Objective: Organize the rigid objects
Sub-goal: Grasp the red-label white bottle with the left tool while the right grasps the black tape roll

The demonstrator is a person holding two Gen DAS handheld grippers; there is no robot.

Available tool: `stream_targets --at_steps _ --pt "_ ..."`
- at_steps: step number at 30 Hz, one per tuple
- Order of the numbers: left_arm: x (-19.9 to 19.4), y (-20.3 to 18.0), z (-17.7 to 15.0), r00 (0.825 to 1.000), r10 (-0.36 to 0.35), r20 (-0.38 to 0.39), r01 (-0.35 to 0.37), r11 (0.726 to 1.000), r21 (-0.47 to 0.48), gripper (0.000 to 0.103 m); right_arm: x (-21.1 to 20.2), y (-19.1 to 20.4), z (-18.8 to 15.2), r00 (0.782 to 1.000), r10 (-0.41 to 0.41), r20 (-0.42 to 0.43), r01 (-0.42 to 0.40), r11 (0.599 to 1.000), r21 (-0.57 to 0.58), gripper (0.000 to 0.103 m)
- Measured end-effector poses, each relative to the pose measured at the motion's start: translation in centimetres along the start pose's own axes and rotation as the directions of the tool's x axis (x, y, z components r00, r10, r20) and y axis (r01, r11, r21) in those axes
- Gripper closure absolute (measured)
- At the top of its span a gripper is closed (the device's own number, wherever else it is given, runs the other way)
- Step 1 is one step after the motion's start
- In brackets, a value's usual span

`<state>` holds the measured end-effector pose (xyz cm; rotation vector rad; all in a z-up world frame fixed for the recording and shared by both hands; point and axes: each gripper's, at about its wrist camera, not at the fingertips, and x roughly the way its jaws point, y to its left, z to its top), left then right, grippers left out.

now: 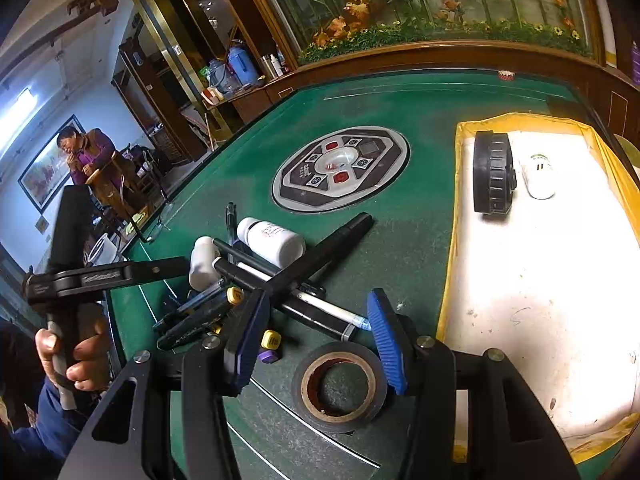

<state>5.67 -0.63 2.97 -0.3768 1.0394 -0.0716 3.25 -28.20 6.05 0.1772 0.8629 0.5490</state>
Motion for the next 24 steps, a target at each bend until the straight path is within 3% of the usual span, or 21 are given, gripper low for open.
stream_targets --at_steps 4,7,8,9,11,15,19,24 --pt "1.5 -0.4 0.9 0.999 0.019 -0.034 -0.02 0.999 -0.025 0.028 -0.3 -0.3 0.1 1.0 0.009 0.002 -0.009 1.0 0.013 0.053" --pt "2.0 -0.5 1.1 0.999 0.036 -0.032 -0.036 0.999 -0.014 0.035 -0.2 -0.2 0.1 1.0 0.008 -0.007 -0.008 1.0 0.008 0.052" --pt "2.0 -0.5 1.1 0.999 0.045 -0.03 -0.045 0.999 -0.004 0.041 -0.1 -0.1 0.1 1.0 0.008 -0.017 -0.008 1.0 0.001 0.05" --pt "1.9 -0.5 1.0 0.998 0.06 -0.026 -0.059 0.998 0.006 0.056 0.0 0.0 0.0 1.0 0.006 -0.027 -0.006 1.0 -0.008 0.042" --pt "1.7 -0.1 0.9 0.995 0.092 -0.023 -0.092 0.995 0.033 0.065 0.4 0.6 -0.2 0.998 -0.013 -0.059 0.01 0.999 -0.053 0.038" --pt "0.8 1.6 0.4 0.994 0.113 -0.006 -0.113 0.993 0.039 0.065 0.8 2.1 -0.9 0.99 -0.051 -0.129 0.024 0.979 -0.202 0.027" --pt "0.4 2.1 -0.1 0.993 0.117 -0.002 -0.117 0.992 0.052 0.065 1.3 2.6 -1.7 0.98 -0.124 -0.156 0.075 0.956 -0.285 0.027" --pt "0.6 1.1 -0.6 0.985 0.169 0.025 -0.171 0.98 0.1 0.065 2.0 2.9 -2.5 0.972 -0.139 -0.19 0.069 0.94 -0.334 0.027"
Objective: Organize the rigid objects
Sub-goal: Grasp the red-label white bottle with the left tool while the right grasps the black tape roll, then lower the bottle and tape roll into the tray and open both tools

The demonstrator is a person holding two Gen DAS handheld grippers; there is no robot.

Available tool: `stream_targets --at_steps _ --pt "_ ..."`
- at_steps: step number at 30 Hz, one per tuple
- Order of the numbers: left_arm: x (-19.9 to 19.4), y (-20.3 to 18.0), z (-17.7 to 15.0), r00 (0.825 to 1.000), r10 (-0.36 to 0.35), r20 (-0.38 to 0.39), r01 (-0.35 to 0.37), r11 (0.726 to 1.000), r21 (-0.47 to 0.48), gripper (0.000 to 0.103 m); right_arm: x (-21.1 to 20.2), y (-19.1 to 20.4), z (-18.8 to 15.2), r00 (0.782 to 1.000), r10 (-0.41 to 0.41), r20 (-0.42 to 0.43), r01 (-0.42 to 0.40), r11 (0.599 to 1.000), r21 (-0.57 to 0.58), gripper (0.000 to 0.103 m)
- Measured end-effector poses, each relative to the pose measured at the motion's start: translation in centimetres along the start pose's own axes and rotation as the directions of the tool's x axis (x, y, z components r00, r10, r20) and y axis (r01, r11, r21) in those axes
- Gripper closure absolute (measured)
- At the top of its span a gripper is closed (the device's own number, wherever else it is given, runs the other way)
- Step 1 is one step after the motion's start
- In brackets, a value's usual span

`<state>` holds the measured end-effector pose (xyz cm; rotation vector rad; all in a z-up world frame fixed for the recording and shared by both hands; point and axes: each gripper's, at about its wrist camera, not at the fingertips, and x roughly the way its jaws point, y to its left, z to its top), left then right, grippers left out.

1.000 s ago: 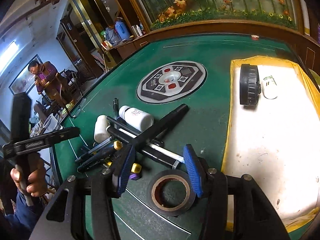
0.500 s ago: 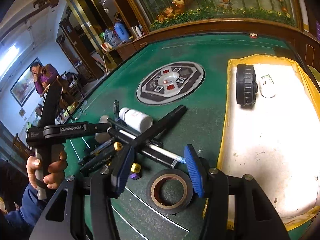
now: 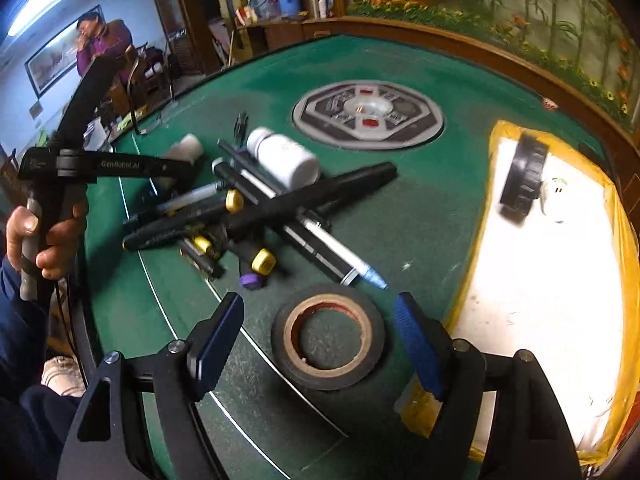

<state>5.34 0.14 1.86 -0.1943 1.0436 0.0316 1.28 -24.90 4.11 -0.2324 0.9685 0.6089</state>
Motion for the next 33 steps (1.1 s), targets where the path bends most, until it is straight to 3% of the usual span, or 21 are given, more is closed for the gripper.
stream_targets --at_steps 3,6,7,10,16,24,33 --pt "0.0 -0.2 -0.2 1.0 0.015 0.011 -0.015 1.0 0.017 0.065 0.7 0.7 -0.3 0.999 -0.036 -0.021 0.035 0.998 -0.047 0.027" --pt "-0.1 -0.2 -0.3 1.0 0.014 0.018 -0.014 1.0 0.021 0.065 0.4 0.7 -0.6 0.998 -0.069 -0.008 0.068 0.996 -0.061 0.042" --pt "-0.1 -0.1 -0.3 1.0 0.007 0.019 -0.007 1.0 0.018 0.065 0.2 0.4 -0.6 0.998 -0.064 -0.003 0.064 0.997 -0.048 0.042" --pt "-0.4 0.0 -0.3 0.999 -0.038 0.019 0.038 0.999 0.003 0.065 -0.4 -0.4 -0.3 1.0 -0.021 0.022 0.021 1.0 -0.002 0.043" --pt "-2.0 -1.0 -0.3 0.997 -0.054 0.061 0.053 0.998 0.023 0.065 -2.4 -2.9 0.3 0.992 0.039 0.12 -0.055 0.99 0.131 0.043" --pt "-4.3 -3.1 -0.3 0.991 -0.092 0.097 0.086 0.994 0.068 0.066 -4.6 -5.9 0.5 0.957 0.122 0.263 -0.195 0.943 0.271 0.043" --pt "-5.3 -4.7 -0.4 0.987 -0.125 0.1 0.116 0.989 0.093 0.066 -4.9 -7.2 0.5 0.946 0.13 0.296 -0.23 0.914 0.334 0.043"
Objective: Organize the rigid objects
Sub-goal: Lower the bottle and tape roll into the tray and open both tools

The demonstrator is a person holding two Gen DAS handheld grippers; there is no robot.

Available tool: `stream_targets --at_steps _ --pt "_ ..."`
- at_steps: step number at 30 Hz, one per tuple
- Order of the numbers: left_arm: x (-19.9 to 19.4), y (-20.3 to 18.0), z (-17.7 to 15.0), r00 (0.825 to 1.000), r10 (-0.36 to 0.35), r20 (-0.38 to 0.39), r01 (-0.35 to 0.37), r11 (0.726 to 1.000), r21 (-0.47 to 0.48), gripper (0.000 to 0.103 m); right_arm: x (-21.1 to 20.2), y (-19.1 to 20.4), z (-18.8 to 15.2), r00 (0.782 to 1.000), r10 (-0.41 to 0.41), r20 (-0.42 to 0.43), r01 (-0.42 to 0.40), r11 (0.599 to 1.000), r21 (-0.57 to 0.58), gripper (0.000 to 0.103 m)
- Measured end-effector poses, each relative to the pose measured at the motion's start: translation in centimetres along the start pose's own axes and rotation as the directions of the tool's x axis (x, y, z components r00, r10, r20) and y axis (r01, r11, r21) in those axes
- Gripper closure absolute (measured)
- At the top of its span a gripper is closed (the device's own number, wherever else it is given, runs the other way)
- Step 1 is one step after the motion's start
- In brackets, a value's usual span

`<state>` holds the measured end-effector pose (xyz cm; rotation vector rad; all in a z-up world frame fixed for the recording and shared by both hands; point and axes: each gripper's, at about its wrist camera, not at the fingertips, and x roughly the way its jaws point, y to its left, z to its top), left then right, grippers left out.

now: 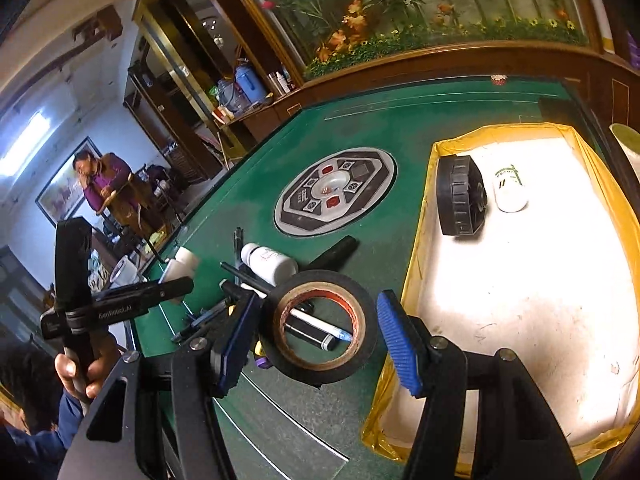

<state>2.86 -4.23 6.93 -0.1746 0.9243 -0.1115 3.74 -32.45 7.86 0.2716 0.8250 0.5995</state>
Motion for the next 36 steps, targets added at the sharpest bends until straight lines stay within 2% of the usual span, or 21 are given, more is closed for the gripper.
stream_targets --at_steps 9,14,19,22,27,29,32,36 --pt "-0.4 -3.7 0.4 0.998 -0.058 -0.009 0.058 0.996 0.066 0.066 -1.4 -2.6 0.8 0.997 -0.038 0.072 0.03 0.993 0.115 0.043" --pt "0.0 -8.7 1.1 0.992 -0.124 -0.037 0.128 0.981 0.145 0.066 -2.4 -5.3 1.1 0.987 -0.118 0.108 0.091 0.97 0.225 0.043" --pt "1.7 -14.8 2.0 0.976 -0.198 -0.094 0.214 0.953 0.215 0.066 -3.0 -8.0 1.3 0.97 -0.211 0.122 0.162 0.932 0.324 0.043" --pt "3.9 -18.1 2.5 0.963 -0.227 -0.148 0.257 0.938 0.233 0.066 -3.1 -9.2 1.5 0.965 -0.232 0.121 0.174 0.914 0.366 0.043" --pt "7.3 -21.8 2.8 0.951 -0.222 -0.217 0.276 0.925 0.263 0.066 -3.0 -11.1 1.7 0.954 -0.282 0.104 0.216 0.884 0.414 0.043" --pt "7.6 -22.8 2.9 0.963 -0.194 -0.187 0.243 0.924 0.295 0.066 -2.8 -11.6 1.8 0.946 -0.311 0.088 0.247 0.872 0.423 0.043" --pt "8.9 -23.2 3.1 0.952 -0.209 -0.226 0.267 0.926 0.268 0.066 -2.4 -12.3 2.4 0.941 -0.333 0.066 0.274 0.861 0.428 0.043" --pt "10.1 -23.9 3.2 0.955 -0.191 -0.226 0.251 0.927 0.28 0.066 -2.0 -12.5 3.1 0.932 -0.362 0.039 0.312 0.849 0.427 0.043"
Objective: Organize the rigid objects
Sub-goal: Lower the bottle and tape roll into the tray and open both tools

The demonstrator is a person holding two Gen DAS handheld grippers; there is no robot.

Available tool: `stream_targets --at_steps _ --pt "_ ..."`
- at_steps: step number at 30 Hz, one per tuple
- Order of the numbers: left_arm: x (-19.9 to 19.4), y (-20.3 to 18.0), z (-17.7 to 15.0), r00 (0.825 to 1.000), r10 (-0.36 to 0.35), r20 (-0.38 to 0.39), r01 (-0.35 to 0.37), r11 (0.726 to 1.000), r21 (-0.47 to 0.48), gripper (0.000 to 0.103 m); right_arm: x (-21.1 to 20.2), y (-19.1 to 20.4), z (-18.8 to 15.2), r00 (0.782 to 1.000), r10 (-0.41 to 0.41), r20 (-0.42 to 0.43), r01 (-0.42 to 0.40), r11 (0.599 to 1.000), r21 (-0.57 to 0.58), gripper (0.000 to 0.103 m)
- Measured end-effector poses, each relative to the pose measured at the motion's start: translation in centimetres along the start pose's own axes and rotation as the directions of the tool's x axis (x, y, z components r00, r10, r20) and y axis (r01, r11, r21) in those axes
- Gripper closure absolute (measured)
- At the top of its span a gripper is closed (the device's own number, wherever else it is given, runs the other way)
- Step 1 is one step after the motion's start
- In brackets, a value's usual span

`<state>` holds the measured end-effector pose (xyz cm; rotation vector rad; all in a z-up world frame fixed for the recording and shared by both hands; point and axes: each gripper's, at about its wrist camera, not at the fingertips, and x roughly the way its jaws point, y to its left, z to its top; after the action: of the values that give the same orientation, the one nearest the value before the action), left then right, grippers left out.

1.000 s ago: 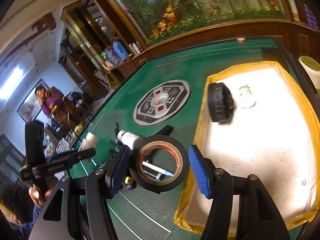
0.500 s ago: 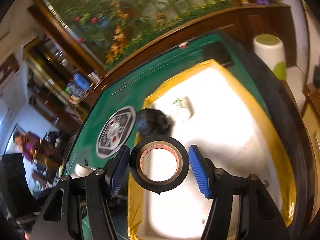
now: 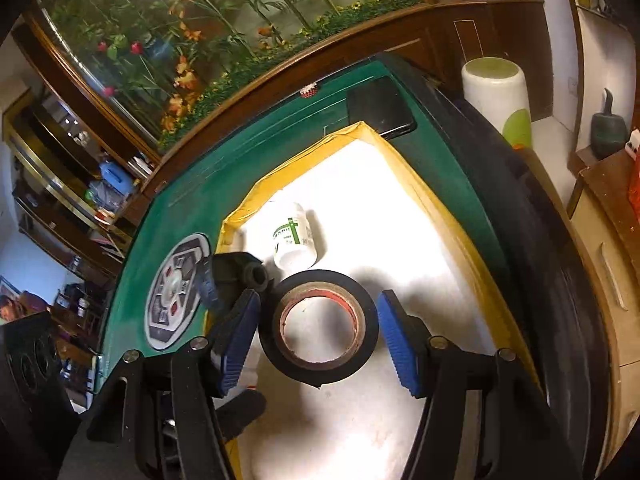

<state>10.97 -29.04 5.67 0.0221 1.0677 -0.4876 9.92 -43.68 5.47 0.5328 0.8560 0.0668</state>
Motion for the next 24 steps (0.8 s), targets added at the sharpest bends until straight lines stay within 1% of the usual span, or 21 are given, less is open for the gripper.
stream_targets --at_steps 4,7,10,13,20,21,24 --pt "1.0 -0.1 0.2 1.0 0.011 -0.014 -0.011 1.0 -0.006 0.066 1.3 0.4 0.7 0.999 -0.028 -0.034 0.027 1.0 -0.007 0.043" --pt "1.2 -0.2 0.3 0.999 0.034 0.003 -0.034 0.999 0.002 0.066 2.0 0.9 0.9 0.997 -0.057 -0.047 0.056 0.998 -0.025 0.043" --pt "1.2 -0.2 0.4 0.999 0.039 0.017 -0.039 0.999 0.004 0.066 2.4 1.1 1.1 0.997 -0.058 -0.051 0.057 0.998 -0.027 0.043" --pt "1.4 -0.6 0.5 0.998 0.06 0.024 -0.06 0.998 0.021 0.065 2.6 1.2 1.2 0.997 -0.054 -0.06 0.052 0.998 -0.032 0.043" --pt "1.5 -1.0 0.4 0.997 0.059 0.043 -0.061 0.997 0.048 0.056 2.7 1.2 1.1 0.996 -0.053 -0.071 0.051 0.998 -0.036 0.043" --pt "1.5 -1.1 0.4 0.997 0.061 0.043 -0.063 0.997 0.05 0.052 2.7 1.3 1.1 0.996 -0.05 -0.073 0.048 0.998 -0.036 0.042" --pt "1.4 -1.1 0.4 0.998 0.055 0.043 -0.057 0.997 0.048 0.05 2.3 1.5 1.2 0.997 -0.043 -0.061 0.04 0.998 -0.044 0.042"
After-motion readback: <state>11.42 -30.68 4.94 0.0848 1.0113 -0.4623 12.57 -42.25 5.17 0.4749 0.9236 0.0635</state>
